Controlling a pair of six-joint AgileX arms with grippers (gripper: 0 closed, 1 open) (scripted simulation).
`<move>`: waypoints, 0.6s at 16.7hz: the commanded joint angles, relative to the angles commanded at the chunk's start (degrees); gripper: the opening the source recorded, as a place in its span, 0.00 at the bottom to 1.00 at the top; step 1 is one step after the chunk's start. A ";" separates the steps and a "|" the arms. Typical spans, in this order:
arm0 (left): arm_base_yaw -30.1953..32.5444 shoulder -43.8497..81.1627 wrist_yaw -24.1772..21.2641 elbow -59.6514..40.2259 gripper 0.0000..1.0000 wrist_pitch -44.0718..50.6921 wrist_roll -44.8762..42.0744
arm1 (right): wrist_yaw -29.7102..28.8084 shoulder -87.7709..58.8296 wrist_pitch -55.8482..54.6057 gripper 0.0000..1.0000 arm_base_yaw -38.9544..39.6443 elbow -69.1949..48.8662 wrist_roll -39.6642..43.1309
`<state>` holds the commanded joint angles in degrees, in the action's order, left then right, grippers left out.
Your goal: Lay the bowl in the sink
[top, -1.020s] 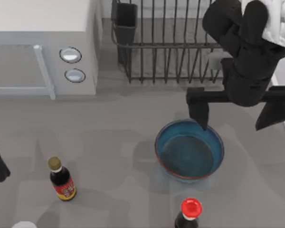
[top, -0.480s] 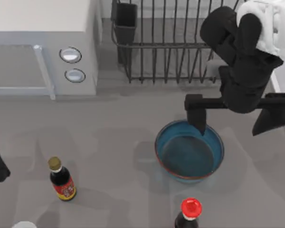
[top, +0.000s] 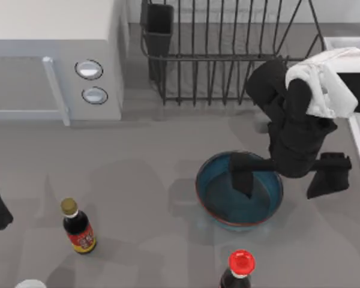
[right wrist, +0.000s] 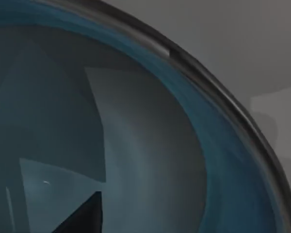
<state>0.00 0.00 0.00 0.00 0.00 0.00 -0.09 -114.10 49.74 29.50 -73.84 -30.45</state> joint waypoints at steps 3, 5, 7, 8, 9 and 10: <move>0.00 0.00 0.00 0.00 1.00 0.00 0.00 | 0.00 0.00 -0.01 1.00 0.00 0.01 0.00; 0.00 0.00 0.00 0.00 1.00 0.00 0.00 | 0.00 0.00 -0.01 0.85 0.00 0.01 0.00; 0.00 0.00 0.00 0.00 1.00 0.00 0.00 | 0.00 0.00 -0.01 0.70 0.00 0.01 0.00; 0.00 0.00 0.00 0.00 1.00 0.00 0.00 | 0.00 0.00 -0.01 0.62 0.00 0.01 0.00; 0.00 0.00 0.00 0.00 1.00 0.00 0.00 | 0.00 0.00 -0.01 0.55 0.00 0.01 0.00; 0.00 0.00 0.00 0.00 1.00 0.00 0.00 | 0.00 0.00 -0.01 0.47 0.00 0.01 0.00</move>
<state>0.00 0.00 0.00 0.00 0.00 0.00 -0.09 -114.10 49.73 29.50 -73.83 -30.45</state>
